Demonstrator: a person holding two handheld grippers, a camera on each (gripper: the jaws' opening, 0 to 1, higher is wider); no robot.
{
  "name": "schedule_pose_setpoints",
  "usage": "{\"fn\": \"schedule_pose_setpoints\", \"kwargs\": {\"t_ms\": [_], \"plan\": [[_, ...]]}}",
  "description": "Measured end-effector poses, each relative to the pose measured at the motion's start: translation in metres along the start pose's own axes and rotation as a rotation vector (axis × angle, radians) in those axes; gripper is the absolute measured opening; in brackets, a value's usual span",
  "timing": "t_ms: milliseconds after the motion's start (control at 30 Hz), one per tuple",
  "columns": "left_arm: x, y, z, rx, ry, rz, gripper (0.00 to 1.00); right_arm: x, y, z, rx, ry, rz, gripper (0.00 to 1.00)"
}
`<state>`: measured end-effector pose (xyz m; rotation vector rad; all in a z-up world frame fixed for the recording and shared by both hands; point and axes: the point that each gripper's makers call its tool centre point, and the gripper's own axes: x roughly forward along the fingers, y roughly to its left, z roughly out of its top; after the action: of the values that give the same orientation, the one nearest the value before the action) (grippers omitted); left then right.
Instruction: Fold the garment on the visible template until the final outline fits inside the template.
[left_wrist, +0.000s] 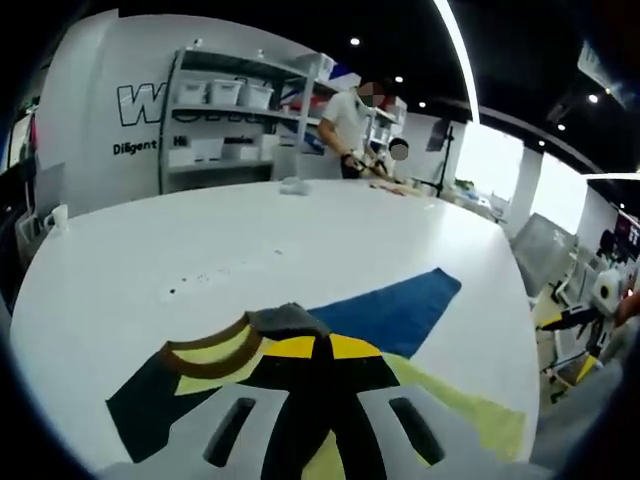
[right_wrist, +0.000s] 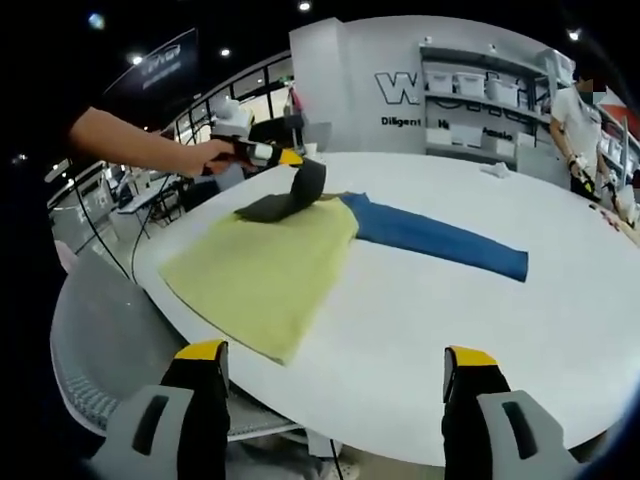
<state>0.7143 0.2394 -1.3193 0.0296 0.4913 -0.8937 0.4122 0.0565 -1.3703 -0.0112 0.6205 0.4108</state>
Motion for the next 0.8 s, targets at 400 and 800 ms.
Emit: {"fn": "schedule_pose_setpoints", "kwargs": {"t_ms": [400, 800], "plan": [[0.006, -0.003, -0.01, -0.01, 0.018, -0.004, 0.04, -0.003, 0.003, -0.006, 0.002, 0.013, -0.001, 0.86], [0.008, -0.005, -0.018, -0.024, 0.034, -0.003, 0.04, -0.006, -0.002, -0.01, 0.016, 0.015, -0.01, 0.86]]}}
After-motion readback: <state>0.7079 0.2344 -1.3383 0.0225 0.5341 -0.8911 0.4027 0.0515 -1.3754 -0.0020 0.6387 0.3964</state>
